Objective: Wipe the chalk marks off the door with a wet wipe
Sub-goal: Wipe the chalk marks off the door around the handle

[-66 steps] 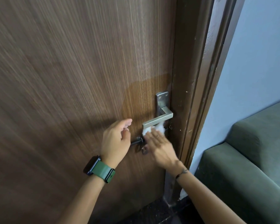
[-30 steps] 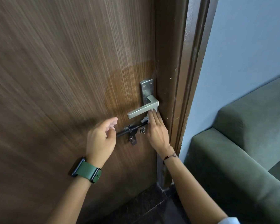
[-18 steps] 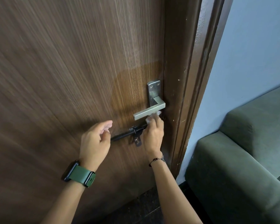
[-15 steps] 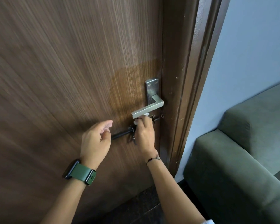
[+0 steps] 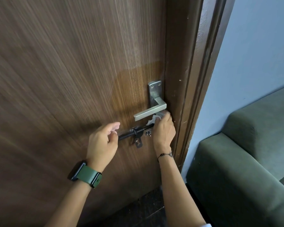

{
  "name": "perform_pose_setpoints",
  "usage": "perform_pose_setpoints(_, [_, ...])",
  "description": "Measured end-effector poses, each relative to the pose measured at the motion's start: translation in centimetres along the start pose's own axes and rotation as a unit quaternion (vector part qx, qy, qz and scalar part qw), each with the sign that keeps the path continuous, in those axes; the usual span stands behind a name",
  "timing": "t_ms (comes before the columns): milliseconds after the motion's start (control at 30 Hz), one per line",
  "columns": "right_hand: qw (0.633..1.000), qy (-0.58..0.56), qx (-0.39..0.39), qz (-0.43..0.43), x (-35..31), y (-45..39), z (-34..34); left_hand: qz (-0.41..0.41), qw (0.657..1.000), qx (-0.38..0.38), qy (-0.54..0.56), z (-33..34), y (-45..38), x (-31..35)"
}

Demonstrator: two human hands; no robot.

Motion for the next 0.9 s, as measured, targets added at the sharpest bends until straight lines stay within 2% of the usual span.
perform_pose_setpoints(100, [0.995,-0.037,-0.005,0.097,-0.7,-0.7,0.4,-0.012,1.000,0.007,0.002,-0.6,0.1,-0.1])
perform_pose_setpoints(200, [0.971,-0.135,0.019,0.198,-1.7,-0.9,0.5,-0.019,1.000,0.013,0.000,-0.9,0.3,-0.3])
perform_pose_setpoints(233, [0.965,-0.161,0.026,0.206,-2.0,-0.7,0.6,-0.020,1.000,0.012,-0.001,-0.8,0.3,-0.4])
perform_pose_setpoints(300, [0.972,-0.178,0.020,0.153,-3.1,0.3,1.1,-0.021,1.000,0.010,0.004,-0.6,0.2,-0.3])
perform_pose_setpoints(400, [0.987,-0.155,-0.039,0.009,-3.9,2.3,1.7,-0.020,1.000,0.003,0.017,0.2,-0.2,0.1])
perform_pose_setpoints(433, [0.989,-0.142,-0.047,-0.015,-3.6,2.4,1.6,-0.017,1.000,-0.001,0.018,0.5,-0.3,0.4])
perform_pose_setpoints(467, [0.989,-0.141,-0.045,-0.015,-2.9,2.0,1.2,-0.013,1.000,-0.004,0.018,0.7,-0.5,0.6])
perform_pose_setpoints(600, [0.981,-0.168,-0.029,0.090,-0.7,-0.1,-1.2,-0.011,0.999,-0.015,0.028,1.6,-0.7,1.5])
perform_pose_setpoints(700, [0.981,-0.163,-0.062,0.087,-1.2,-0.2,-1.3,-0.006,0.999,-0.016,0.037,1.6,-0.7,1.9])
perform_pose_setpoints(833, [0.983,-0.146,-0.056,0.095,-2.8,1.0,-0.1,0.000,1.000,-0.010,0.028,1.2,-0.3,1.7])
perform_pose_setpoints(900, [0.985,-0.145,-0.073,0.054,-4.3,2.4,0.8,-0.007,1.000,-0.006,0.028,0.9,-0.2,1.3])
Point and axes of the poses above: each hand's wrist, its own y-axis away from the middle knuckle, its own z-axis out of the palm, x = y × z, the point moved 2 cm from there along -y, towards the middle knuckle, and after that the axes turned 15 degrees about -x, right-handed, at the moved point
